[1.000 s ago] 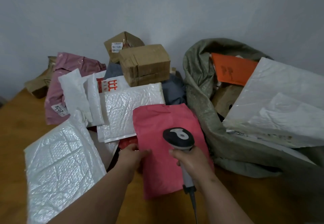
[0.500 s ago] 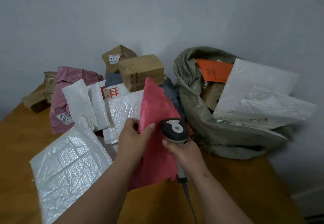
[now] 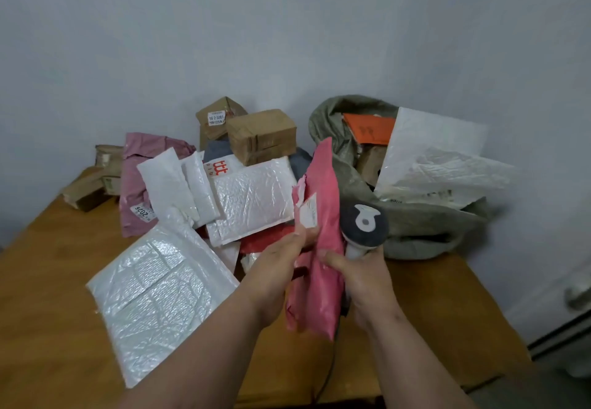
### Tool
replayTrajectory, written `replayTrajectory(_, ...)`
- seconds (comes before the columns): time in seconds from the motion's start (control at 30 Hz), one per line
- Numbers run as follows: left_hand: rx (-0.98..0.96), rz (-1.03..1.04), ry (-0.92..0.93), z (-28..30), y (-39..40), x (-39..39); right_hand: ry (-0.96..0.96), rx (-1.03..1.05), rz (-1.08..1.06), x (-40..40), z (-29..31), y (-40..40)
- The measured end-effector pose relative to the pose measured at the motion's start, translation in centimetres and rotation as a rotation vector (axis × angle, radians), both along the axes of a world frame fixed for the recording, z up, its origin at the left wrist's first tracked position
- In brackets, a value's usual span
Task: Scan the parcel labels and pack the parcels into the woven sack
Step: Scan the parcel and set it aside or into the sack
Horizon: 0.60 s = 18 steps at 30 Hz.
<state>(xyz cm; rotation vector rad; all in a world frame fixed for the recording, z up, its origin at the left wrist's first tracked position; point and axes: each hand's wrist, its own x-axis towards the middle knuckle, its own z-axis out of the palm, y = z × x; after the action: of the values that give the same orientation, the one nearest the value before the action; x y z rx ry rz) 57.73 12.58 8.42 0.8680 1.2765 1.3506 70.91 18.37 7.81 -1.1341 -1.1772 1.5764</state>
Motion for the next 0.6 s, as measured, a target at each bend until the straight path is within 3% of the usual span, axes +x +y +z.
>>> replayTrajectory(0.07,-0.01,0.034,0.083,-0.2,-0.5,0.2,0.073,-0.003,-0.021,0.9,-0.2,-0.1)
replayTrajectory(0.23,-0.123,0.458,0.332,-1.3,-1.1,-0.6,0.228,-0.048,0.008,3.3,-0.3,0.0)
replayTrajectory(0.37,-0.263,0.393,-0.047,-2.8,-1.2,-1.0,0.261,-0.074,0.135,5.8,-0.3,0.1)
replayTrajectory(0.5,-0.469,0.297,-0.116,-4.0,-1.6,-1.0,0.176,-0.091,0.173,8.1,0.0,0.7)
replayTrajectory(0.6,-0.54,0.265,-0.357,-4.9,-2.2,-0.9,0.091,-0.112,0.069,9.7,0.4,2.0)
